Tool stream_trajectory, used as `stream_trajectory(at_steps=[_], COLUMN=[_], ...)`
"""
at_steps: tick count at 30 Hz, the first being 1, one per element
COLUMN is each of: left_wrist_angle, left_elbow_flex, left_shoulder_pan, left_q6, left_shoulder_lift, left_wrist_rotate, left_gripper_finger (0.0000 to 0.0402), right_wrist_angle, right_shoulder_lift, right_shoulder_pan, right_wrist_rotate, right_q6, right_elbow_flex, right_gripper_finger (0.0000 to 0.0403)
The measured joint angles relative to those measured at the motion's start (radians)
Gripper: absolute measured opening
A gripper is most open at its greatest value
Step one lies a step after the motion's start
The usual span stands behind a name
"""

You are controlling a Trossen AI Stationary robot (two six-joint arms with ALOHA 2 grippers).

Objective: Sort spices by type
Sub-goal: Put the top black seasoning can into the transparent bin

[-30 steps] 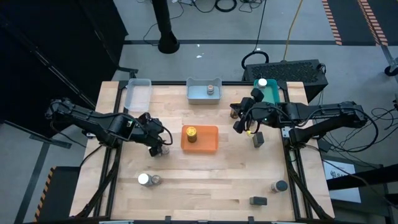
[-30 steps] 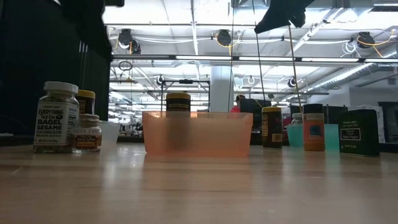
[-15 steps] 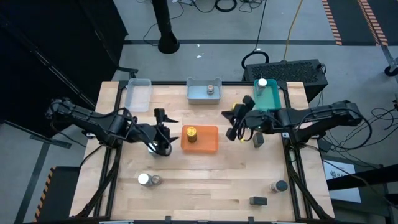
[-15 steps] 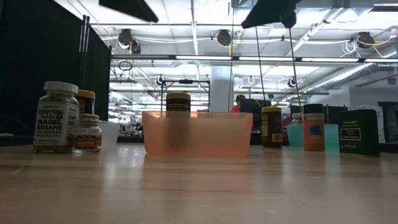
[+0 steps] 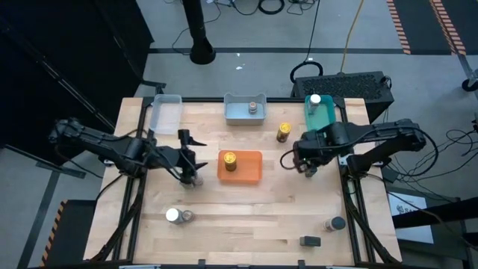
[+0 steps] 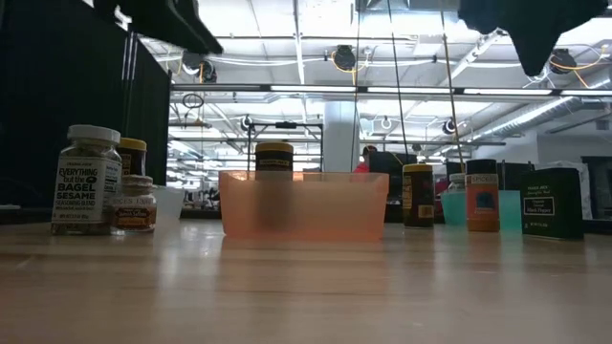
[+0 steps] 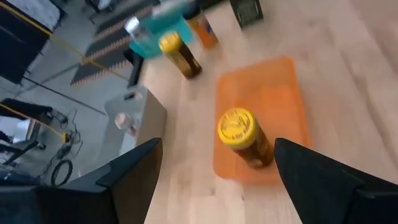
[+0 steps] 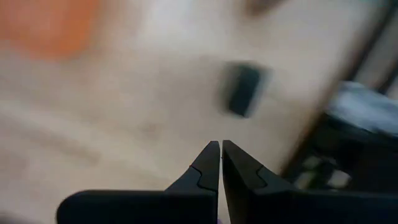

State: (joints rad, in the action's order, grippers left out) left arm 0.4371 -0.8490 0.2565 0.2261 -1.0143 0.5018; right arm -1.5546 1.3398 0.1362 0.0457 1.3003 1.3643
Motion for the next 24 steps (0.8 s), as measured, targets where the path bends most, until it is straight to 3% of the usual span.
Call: stream_trajectory(at_steps=[4, 10, 16, 24], left_wrist_angle=[-0.030, 0.000, 0.014, 0.014], left_elbow_flex=[-0.003, -0.002, -0.002, -0.002], left_shoulder_pan=[0.000, 0.000, 0.000, 0.000], left_q6=[0.012, -0.009, 0.004, 0.017], left_shoulder_lift=[0.074, 0.115, 0.113, 0.113], left_wrist_rotate=[0.000, 0.000, 0.003, 0.007], left_gripper_finger=[0.0315, 0.0315, 0.0315, 0.0315], right_wrist_angle=[0.132, -0.021, 0.012, 0.050], right_shoulder_lift=[-0.057, -0.059, -0.061, -0.061], right_shoulder_pan=[-0.014, -0.072, -0.137, -0.211], right_wrist_rotate=[-0.027, -0.046, -0.046, -0.109], right_q6=[-0.085, -0.032, -0.083, -0.134], right_elbow_flex=[-0.047, -0.057, -0.095, -0.276], right_gripper_finger=[0.0000, 0.0028, 0.0094, 0.0182])
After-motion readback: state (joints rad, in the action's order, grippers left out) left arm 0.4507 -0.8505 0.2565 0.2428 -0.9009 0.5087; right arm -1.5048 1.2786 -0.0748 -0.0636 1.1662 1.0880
